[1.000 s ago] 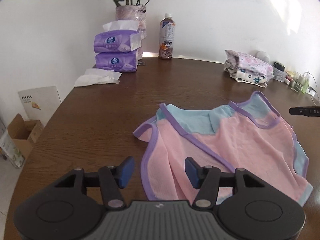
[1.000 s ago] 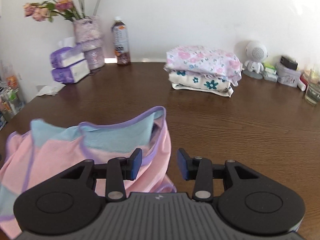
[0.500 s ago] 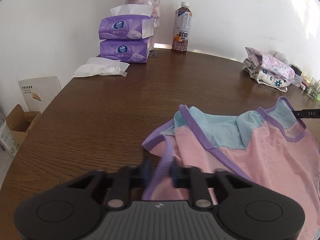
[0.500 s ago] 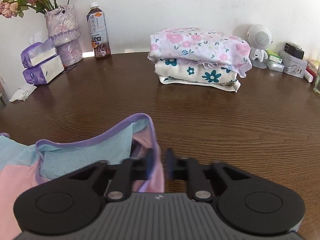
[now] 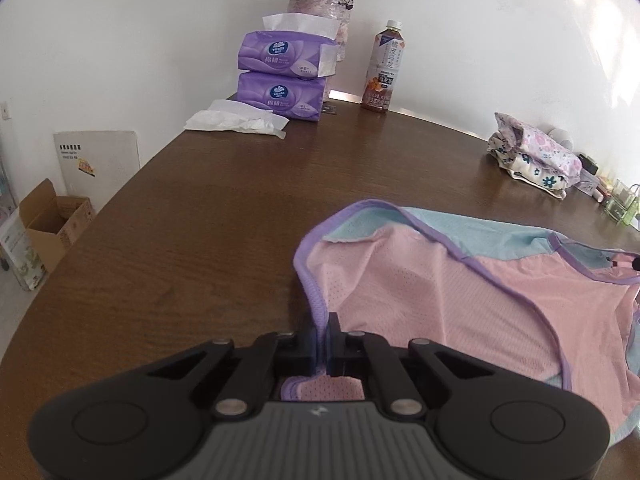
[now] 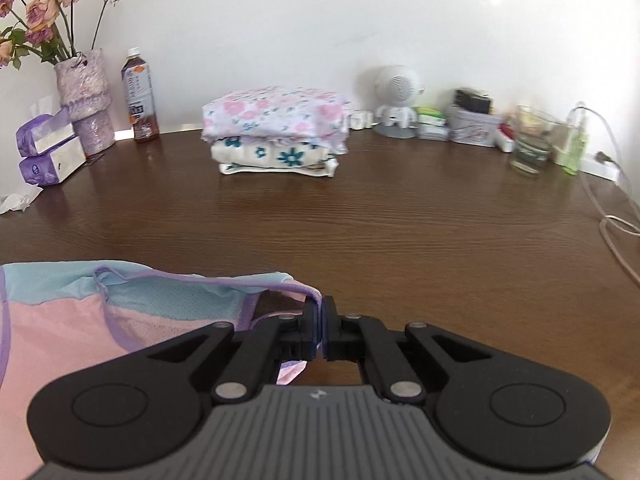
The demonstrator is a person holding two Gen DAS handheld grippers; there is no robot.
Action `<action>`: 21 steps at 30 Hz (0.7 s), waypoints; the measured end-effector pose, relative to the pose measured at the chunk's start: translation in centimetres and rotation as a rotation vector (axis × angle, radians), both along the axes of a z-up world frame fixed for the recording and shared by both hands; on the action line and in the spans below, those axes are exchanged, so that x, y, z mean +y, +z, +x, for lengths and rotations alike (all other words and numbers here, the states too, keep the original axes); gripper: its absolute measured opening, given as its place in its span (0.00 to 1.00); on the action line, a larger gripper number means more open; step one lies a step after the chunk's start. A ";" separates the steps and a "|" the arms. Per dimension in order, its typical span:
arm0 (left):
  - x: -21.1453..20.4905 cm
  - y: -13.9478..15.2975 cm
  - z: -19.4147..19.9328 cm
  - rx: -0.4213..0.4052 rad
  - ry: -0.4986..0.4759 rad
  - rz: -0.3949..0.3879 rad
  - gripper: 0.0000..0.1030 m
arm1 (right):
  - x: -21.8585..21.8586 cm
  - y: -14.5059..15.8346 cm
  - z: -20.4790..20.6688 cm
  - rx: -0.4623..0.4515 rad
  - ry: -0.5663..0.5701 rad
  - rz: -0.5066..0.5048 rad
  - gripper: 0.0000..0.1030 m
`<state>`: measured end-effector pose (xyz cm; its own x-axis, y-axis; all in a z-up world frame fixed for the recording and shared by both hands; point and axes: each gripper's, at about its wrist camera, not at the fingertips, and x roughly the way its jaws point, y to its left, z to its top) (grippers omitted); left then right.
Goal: Fold clothes
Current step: 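Pinch the garment's purple-trimmed edge with the right gripper and smooth it flat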
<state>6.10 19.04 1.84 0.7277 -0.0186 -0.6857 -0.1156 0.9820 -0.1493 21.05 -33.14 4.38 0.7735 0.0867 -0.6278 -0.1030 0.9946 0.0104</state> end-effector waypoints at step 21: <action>-2.8 2.9 -4.1 -0.042 -0.087 0.087 0.45 | -4.2 1.6 -8.8 -0.033 -0.012 0.159 0.41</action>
